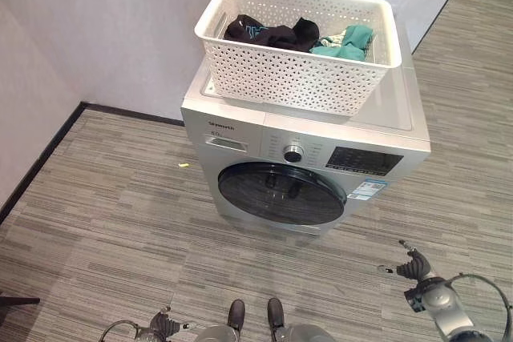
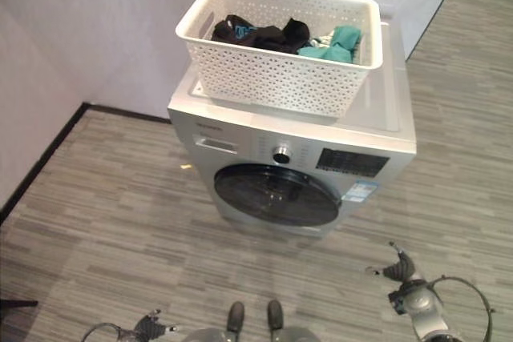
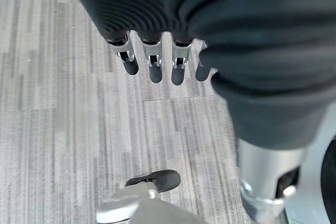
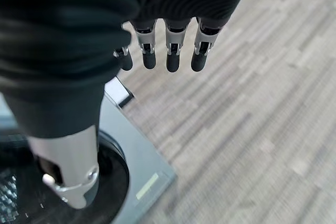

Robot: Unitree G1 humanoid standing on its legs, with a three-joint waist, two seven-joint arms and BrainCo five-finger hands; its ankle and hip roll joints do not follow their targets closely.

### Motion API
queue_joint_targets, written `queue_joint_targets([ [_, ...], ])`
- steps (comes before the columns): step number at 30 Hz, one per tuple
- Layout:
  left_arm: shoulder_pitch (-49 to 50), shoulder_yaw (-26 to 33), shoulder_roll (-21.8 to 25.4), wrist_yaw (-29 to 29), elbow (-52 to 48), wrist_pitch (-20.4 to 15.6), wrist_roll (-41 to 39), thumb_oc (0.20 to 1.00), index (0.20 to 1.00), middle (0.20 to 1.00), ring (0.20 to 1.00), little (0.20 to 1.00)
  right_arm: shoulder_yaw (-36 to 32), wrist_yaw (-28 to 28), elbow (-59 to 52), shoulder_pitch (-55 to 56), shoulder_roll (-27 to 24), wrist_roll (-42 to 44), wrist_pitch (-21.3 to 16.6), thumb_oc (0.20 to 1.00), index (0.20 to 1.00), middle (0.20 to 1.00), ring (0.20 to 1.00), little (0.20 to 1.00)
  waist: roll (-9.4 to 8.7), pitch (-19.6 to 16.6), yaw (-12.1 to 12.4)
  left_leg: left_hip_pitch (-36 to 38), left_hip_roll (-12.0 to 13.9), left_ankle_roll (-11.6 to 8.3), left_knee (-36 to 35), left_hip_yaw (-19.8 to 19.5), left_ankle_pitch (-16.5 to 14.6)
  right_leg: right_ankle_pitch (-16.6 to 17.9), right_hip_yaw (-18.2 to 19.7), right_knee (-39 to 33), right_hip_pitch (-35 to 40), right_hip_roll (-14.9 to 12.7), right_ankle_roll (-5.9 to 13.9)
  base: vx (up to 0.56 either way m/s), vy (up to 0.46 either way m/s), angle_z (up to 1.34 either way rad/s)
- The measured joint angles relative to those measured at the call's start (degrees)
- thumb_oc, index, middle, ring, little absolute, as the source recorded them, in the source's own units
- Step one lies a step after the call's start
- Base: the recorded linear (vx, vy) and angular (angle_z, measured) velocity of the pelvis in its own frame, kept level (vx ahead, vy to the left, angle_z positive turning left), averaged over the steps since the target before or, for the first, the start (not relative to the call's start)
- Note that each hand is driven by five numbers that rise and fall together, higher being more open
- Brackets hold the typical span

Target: Grab the laundry basket,head to the washer,open it,put in the laundry and shut it.

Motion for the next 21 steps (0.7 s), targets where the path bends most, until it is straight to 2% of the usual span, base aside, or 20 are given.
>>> queue_joint_targets([
  [4,0.31,-0.03,-0.02,-0.02,0.03,-0.4,0.31,1.0,1.0,1.0,1.0,1.0,4.28,0.01,3.23,-4.56,-3.14,-2.12,-0.08,1.0,1.0,1.0,1.0,1.0,-0.38,-0.35,0.93,-0.01,0.05,-0.01,0.0,-0.34,0.01,0.0,-0.36,0.05,0.06,0.05,0.0,0.01,-0.001,0.03],
  [9,0.71,-0.08,0.01,-0.02,0.54,-0.42,0.33,1.0,1.0,1.0,1.0,1.0,6.64,-0.01,8.68,-10.43,-3.95,-2.38,-0.1,1.0,1.0,1.0,1.0,1.0,-0.81,-1.75,2.82,-1.14,0.06,-0.32,0.0,-1.55,0.23,-0.26,-1.87,-0.04,-0.6,0.09,0.2,-0.02,-0.016,0.16],
  [14,0.53,-2.59,0.23,-0.02,0.51,-0.42,0.31,1.0,1.0,1.0,1.0,1.0,9.02,0.03,9.54,-13.75,-4.29,-2.36,-0.09,1.0,1.0,1.0,1.0,1.0,-0.92,-1.85,3.2,-4.63,-0.1,-0.66,0.46,-3.34,1.52,0.37,-3.63,0.02,-3.39,0.03,0.04,-0.05,-0.014,0.18],
  [17,-1.53,-4.6,-0.01,0.12,0.33,-0.42,0.27,1.0,1.0,1.0,1.0,1.0,13.52,0.08,11.53,-20.08,-4.61,-2.33,-0.17,1.0,1.0,1.0,1.0,1.0,-0.08,-0.38,3.81,-7.05,-0.08,-1.04,0.71,-3.68,2.2,0.82,-3.8,-0.03,-5.61,0.1,0.37,-0.01,-0.005,0.05],
  [21,-2.63,-5.37,-0.07,0.46,-0.18,-1.58,0.14,1.0,1.0,1.0,1.0,1.0,15.66,0.09,13.47,-22.34,-4.53,-2.34,-0.62,1.0,1.0,1.0,1.0,1.0,0.32,0.51,4.95,-8.86,-0.03,-1.32,0.71,-4.08,2.4,0.95,-4.08,0.01,-7.3,0.19,0.4,-0.01,-0.01,0.05],
])
